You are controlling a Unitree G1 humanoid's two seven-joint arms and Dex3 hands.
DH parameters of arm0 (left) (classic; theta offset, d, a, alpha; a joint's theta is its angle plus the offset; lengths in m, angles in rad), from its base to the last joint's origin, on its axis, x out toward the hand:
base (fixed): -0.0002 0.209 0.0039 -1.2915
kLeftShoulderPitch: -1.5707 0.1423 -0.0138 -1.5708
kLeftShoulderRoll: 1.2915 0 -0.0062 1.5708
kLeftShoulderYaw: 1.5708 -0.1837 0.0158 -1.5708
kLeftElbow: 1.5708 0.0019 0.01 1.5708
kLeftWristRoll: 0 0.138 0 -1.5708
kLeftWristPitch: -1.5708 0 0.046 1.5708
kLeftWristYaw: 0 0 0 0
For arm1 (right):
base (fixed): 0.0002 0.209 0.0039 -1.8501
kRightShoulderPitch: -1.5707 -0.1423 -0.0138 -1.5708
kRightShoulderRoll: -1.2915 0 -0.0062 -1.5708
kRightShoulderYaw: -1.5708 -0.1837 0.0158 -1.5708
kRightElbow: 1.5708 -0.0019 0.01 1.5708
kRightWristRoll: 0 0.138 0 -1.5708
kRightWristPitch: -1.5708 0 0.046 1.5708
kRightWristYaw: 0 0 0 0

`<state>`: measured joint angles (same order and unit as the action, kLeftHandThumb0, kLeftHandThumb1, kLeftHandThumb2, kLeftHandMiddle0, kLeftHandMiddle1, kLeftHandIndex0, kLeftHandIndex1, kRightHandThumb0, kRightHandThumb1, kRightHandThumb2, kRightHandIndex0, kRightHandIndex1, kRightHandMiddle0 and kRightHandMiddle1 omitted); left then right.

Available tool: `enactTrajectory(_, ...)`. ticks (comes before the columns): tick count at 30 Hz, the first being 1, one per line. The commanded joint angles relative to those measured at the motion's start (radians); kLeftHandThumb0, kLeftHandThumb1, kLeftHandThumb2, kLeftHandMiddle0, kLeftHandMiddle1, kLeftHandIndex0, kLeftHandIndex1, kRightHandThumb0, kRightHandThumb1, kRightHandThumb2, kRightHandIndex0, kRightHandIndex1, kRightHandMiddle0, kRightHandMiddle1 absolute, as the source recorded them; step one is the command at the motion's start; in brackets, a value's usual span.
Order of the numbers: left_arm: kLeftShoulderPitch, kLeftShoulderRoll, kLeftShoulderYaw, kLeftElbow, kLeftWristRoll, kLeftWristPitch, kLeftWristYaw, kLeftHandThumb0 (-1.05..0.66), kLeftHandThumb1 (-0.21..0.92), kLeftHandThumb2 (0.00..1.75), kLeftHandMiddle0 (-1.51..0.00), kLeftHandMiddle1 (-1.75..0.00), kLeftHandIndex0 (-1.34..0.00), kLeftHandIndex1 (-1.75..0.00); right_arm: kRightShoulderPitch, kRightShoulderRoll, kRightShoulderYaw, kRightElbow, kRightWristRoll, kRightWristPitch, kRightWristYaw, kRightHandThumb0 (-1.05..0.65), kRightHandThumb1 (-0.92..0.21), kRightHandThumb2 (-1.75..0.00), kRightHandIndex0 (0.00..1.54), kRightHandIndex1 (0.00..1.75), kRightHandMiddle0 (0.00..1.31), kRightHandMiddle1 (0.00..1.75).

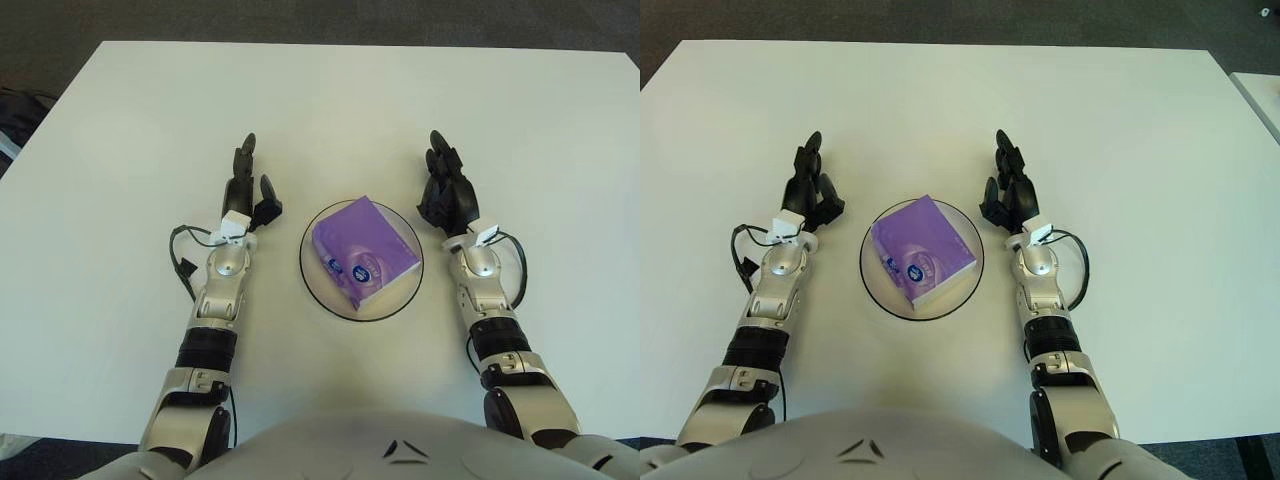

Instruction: Put the tissue paper into the plate.

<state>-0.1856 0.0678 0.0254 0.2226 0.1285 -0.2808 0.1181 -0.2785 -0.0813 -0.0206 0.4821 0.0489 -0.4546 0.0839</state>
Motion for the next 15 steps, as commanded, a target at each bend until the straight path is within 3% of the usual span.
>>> enactTrajectory(1, 0.071, -0.015, 0.003, 0.048, -0.005, -0.032, 0.014, -0.8, 0.92, 1.09, -0.2, -0.04, 0.0, -0.47, 0.205, 0.005, 0.0, 0.121, -0.005, 0.134, 0.008, -0.77, -0.92, -0.98, 0.1, 0.01, 0.0, 0.18)
enactTrajectory(15, 0.137, -0.041, -0.007, 0.006, 0.014, -0.087, 0.033, -0.81, 0.92, 1.12, -0.24, -0.04, 0.0, -0.49, 0.215, 0.03, -0.035, 0.113, 0.013, 0.087, -0.033, -0.75, -0.92, -0.98, 0.14, 0.02, 0.0, 0.28)
